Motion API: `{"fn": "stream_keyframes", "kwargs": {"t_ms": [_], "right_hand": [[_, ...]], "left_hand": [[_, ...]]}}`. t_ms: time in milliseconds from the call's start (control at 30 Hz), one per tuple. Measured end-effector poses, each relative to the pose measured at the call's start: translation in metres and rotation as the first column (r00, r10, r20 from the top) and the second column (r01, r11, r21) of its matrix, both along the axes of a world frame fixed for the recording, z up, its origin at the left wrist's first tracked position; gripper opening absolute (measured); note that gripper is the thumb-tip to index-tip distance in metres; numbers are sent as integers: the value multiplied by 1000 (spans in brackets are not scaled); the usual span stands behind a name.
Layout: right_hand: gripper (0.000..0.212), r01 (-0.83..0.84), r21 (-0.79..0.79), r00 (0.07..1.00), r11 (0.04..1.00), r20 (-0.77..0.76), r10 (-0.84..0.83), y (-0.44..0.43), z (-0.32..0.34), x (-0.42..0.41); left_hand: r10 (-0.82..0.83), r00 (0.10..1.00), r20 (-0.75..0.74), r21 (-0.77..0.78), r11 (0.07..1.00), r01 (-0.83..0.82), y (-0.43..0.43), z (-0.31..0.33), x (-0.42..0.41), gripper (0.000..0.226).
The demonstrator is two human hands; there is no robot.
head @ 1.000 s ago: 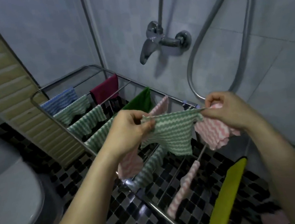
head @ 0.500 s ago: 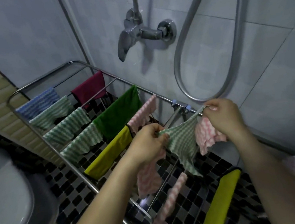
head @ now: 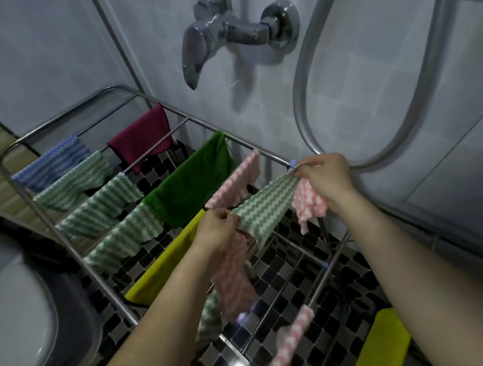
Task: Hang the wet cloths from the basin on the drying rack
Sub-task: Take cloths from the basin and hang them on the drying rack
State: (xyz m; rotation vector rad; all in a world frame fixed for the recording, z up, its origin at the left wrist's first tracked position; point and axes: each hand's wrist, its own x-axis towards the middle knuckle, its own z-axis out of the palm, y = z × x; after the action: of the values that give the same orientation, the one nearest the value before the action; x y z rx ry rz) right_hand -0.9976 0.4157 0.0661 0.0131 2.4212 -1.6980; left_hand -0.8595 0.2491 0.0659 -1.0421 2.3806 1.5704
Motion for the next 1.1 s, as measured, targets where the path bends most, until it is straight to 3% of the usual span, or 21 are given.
{"fn": "stream_keyframes", "kwargs": {"t_ms": [67, 133, 167, 267, 300, 400, 467, 567, 667, 933, 1100], "right_hand": [[22, -80, 24, 997, 997, 0, 80, -9, -5, -5], [38, -139, 42, 990, 989, -12, 140, -12, -6, -6], [37, -129, 56, 991, 990, -35, 131, -10, -7, -5], [9, -1, 155, 997, 988, -72, 12, 6, -9, 3], [6, 8, 237, 998, 972, -59, 6, 11, -8, 9], [31, -50, 424, 999, 904, 14, 49, 18, -18, 20], [36, -75, 367, 993, 927, 113, 36, 15, -28, 20], [25, -36, 227, 981, 973, 192, -8, 6, -39, 16], [22, -7, 246, 989, 969, 147, -30, 0, -40, 12], [33, 59, 470, 995, 881, 45, -90, -10, -37, 12], [27, 6, 545, 999, 839, -39, 18, -2, -16, 24]], "left_hand": [[30, 999, 14, 3, 1000, -30, -6, -8, -5, 22], [-10, 999, 47, -88, 996, 14, -11, -17, -6, 20], [-52, 995, 80, -179, 982, 65, -13, -20, -5, 16], [-162, 977, 140, -376, 904, 203, -8, -17, 1, 7], [-204, 969, 139, -387, 889, 243, -4, -16, 2, 10], [-308, 936, 173, -390, 851, 352, 10, -14, 3, 17], [-319, 926, 202, -415, 829, 376, 15, -15, 1, 17], [-319, 923, 213, -451, 806, 383, 16, -18, -1, 17], [-320, 920, 225, -484, 783, 391, 17, -18, 0, 19], [-345, 912, 221, -485, 773, 409, 18, -22, 2, 26], [-359, 920, 160, -363, 845, 393, 14, -11, 8, 22]]}}
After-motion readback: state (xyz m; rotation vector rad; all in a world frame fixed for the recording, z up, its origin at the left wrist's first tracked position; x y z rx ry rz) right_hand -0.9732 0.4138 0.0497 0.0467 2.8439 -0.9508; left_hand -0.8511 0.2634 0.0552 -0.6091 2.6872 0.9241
